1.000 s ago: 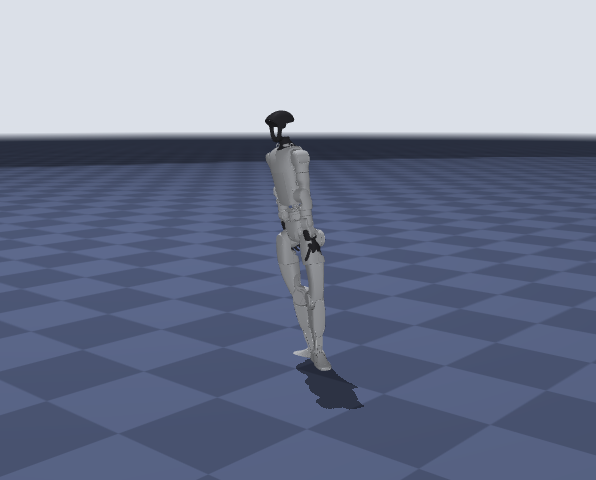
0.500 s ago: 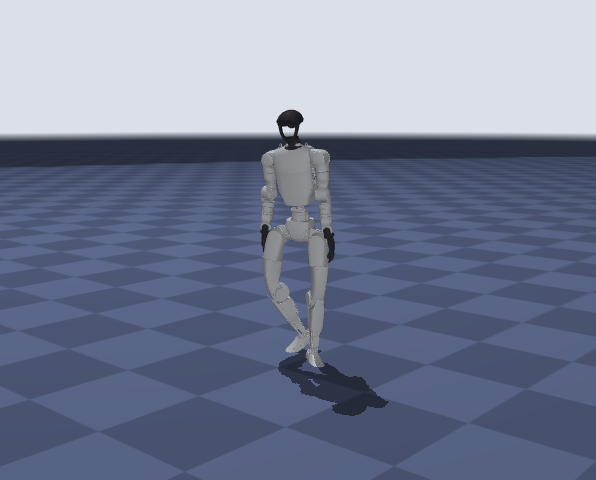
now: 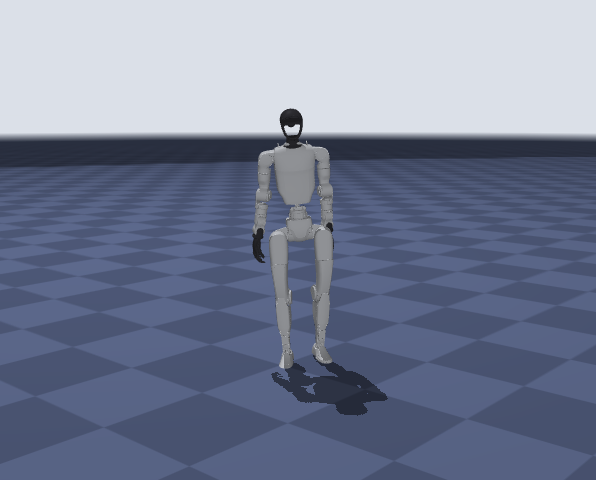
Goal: Upper body actions
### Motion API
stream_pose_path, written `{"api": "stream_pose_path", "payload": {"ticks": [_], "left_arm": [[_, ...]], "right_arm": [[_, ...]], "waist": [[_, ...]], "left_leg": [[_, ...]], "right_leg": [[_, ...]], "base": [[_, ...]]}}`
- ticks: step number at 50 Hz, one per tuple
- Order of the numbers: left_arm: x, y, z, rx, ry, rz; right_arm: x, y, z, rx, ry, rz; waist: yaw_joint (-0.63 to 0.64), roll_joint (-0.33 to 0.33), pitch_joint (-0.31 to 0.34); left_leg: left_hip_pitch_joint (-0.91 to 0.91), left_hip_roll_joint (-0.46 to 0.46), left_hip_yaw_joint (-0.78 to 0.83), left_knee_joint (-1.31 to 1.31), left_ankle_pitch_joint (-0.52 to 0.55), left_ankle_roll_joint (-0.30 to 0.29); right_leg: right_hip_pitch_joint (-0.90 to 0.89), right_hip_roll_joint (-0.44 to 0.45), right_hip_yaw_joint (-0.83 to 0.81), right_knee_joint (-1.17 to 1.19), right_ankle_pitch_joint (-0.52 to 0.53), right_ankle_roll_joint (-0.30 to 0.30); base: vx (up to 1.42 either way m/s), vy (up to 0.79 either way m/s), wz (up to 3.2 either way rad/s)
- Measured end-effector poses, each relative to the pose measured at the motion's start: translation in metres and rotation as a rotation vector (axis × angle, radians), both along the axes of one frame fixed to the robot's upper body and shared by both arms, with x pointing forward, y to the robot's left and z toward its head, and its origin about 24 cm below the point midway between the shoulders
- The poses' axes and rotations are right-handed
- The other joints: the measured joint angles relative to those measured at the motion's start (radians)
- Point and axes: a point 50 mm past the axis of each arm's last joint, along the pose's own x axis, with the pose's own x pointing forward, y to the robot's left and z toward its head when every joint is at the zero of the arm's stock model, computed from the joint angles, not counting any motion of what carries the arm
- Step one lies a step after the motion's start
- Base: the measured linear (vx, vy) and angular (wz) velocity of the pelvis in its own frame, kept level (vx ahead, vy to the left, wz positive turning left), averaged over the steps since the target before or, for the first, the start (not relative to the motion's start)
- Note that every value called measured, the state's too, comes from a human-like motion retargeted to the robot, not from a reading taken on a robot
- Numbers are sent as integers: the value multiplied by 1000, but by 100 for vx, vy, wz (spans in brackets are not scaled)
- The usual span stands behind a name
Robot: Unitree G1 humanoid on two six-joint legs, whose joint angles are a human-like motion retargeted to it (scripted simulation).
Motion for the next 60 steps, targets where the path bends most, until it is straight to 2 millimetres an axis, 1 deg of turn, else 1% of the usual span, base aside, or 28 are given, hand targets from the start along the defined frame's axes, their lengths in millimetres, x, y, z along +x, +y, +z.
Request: {"api": "stream_pose_path", "payload": {"ticks": [4, 7, 11, 15, 18, 22, 23, 25, 27, 29, 31, 33, 36, 39, 40, 41, 42, 43, 45, 47, 48, 50, 51, 52, 53, 55, 57, 60], "left_arm": [[-20, 1, 2, -22, 74, -16], [-24, 4, 3, -20, 103, -30], [-17, 1, 2, -42, 81, -40], [-11, 1, 1, -51, 49, -89], [-3, 2, 0, -44, 30, -137], [20, 5, 0, -33, -30, -229], [28, 6, 0, -20, -53, -260], [41, 9, 1, 17, -96, -317], [47, 9, 1, 55, -120, -362], [47, 9, 1, 93, -114, -399], [44, 11, 2, 157, -80, -451], [44, 17, 3, 230, -52, -519], [43, 26, 5, 305, -33, -590], [38, 31, 5, 330, -13, -588], [35, 31, 5, 325, -3, -573], [33, 30, 5, 310, 5, -549], [30, 28, 5, 294, 13, -524], [28, 25, 4, 274, 20, -495], [19, 19, 3, 230, 36, -439], [15, 14, 3, 180, 48, -409], [16, 13, 3, 162, 48, -410], [21, 13, 2, 148, 36, -420], [22, 15, 2, 147, 27, -426], [23, 17, 2, 145, 21, -432], [22, 20, 2, 143, 18, -438], [22, 26, 2, 139, 22, -443], [21, 32, 3, 148, 29, -425], [20, 38, 3, 153, 28, -368]], "right_arm": [[3, 4, -1, 9, 6, 27], [9, 9, -1, 40, -8, 34], [16, 12, -2, 35, -16, 98], [13, 12, -2, 15, 5, 156], [10, 10, -2, 1, 30, 185], [13, 5, 0, -26, 43, 191], [12, 4, 0, -33, 43, 181], [7, 1, 0, -38, 52, 158], [0, -2, 1, -41, 82, 142], [-9, -5, 2, -54, 115, 137], [-16, -7, 2, -69, 135, 139], [-19, -8, 3, -79, 140, 141], [-24, -6, 3, -81, 149, 134], [-30, -3, 2, -72, 161, 117], [-31, -1, 2, -67, 163, 110], [-31, 0, 2, -65, 162, 102], [-32, 0, 2, -64, 162, 94], [-34, -2, 2, -65, 162, 87], [-40, -7, 4, -71, 175, 83], [-44, -12, 5, -83, 194, 78], [-43, -13, 6, -89, 194, 59], [-41, -13, 5, -96, 168, 15], [-42, -13, 5, -88, 160, 9], [-44, -12, 5, -80, 159, 7], [-46, -12, 5, -75, 173, 15], [-48, -11, 6, -72, 200, 38], [-42, -6, 4, -60, 186, 62], [-25, -1, 1, -45, 135, 123]], "waist": [[-18, 7, -60], [-2, 11, -65], [-3, 20, -49], [-21, 32, -58], [-26, 40, -46], [-36, 43, 0], [-33, 38, 17], [-17, 21, 37], [3, 15, 30], [-17, 18, 8], [-40, 17, -1], [-58, 14, -1], [-58, 2, -11], [-43, -3, -34], [-32, 0, -39], [-21, 14, -40], [-8, 24, -42], [5, 28, -43], [22, 40, -55], [27, 49, -60], [30, 63, -50], [27, 103, -26], [13, 126, -17], [0, 145, -9], [-11, 155, -4], [-13, 152, 0], [20, 139, 4], [9, 123, 27]], "left_leg": [[-16, 4, -33, -5, 2, -11], [-20, 13, -41, -7, 3, -20], [-22, 31, -53, 2, 1, -32], [-38, 47, -61, 1, 6, -42], [-56, 62, -57, 7, 15, -50], [-120, 70, -64, 64, 21, -41], [-126, 73, -39, 71, 20, -34], [-104, 114, 174, 60, -11, -20], [-56, 162, 433, 34, -41, -54], [-19, 186, 632, 12, -48, -79], [7, 201, 755, 6, -33, -75], [25, 218, 804, 15, -17, -65], [31, 250, 808, 44, 5, -49], [30, 253, 850, 32, 57, -40], [30, 249, 867, 19, 96, -47], [25, 250, 857, 6, 135, -97], [18, 244, 840, -8, 153, -127], [6, 227, 812, -22, 130, -120], [-22, 188, 747, -56, 124, -91], [-48, 179, 679, -46, 115, -81], [-60, 179, 638, -40, 110, -71], [-82, 202, 544, -17, 99, -54], [-90, 217, 484, -3, 94, -51], [-97, 227, 426, 8, 90, -47], [-102, 226, 373, 14, 89, -42], [-107, 204, 299, 15, 90, -33], [-113, 189, 268, 12, 92, -24], [-117, 169, 193, 7, 99, -16]], "right_leg": [[8, 15, -37, -28, -4, -14], [1, 22, -47, -22, -8, -24], [8, 38, -60, -25, -6, -36], [-1, 55, -75, -31, -2, -52], [-10, 63, -102, -33, 4, -65], [-12, 47, -174, -41, 7, -79], [-10, 37, -189, -42, 6, -82], [-7, 8, -230, -46, 4, -84], [-12, -13, -271, -46, -7, -83], [-11, -35, -354, -39, -30, -76], [8, -61, -454, -29, -57, -63], [33, -85, -554, -18, -80, -45], [72, -117, -684, -11, -101, -13], [109, -126, -810, -18, -108, 20], [122, -123, -848, -20, -109, 30], [136, -109, -882, -21, -111, 40], [151, -100, -910, -20, -112, 48], [166, -103, -928, -16, -110, 56], [196, -111, -974, -4, -95, 58], [226, -126, -1020, 15, -49, 36], [245, -128, -1037, 30, -15, 13], [277, -127, -1039, 83, 48, -69], [288, -121, -1026, 121, 59, -125], [294, -118, -1003, 162, 63, -165], [291, -122, -958, 210, 52, -171], [201, -126, -740, 338, -7, -179], [63, -106, -481, 465, -83, -150], [-30, -33, -311, 472, -136, -136]], "base": [[21, -7, 46], [6, -7, 15], [4, -7, 14], [5, -6, 17], [-3, -8, 12], [-16, 0, 64], [-24, 2, 98], [-26, 3, 106], [-29, 7, 156], [-27, 12, 254], [-28, 14, 272], [-38, 20, 248], [-33, 23, 217], [-34, 35, 203], [-44, 52, 185], [-41, 47, 181], [-39, 43, 176], [-36, 50, 171], [-24, 51, 167], [-32, 62, 169], [-42, 55, 188], [-34, 37, 216], [-18, 32, 246], [-8, 41, 257], [-6, 47, 234], [-5, 43, 177], [-9, 20, 102], [-10, 8, 117]]}}
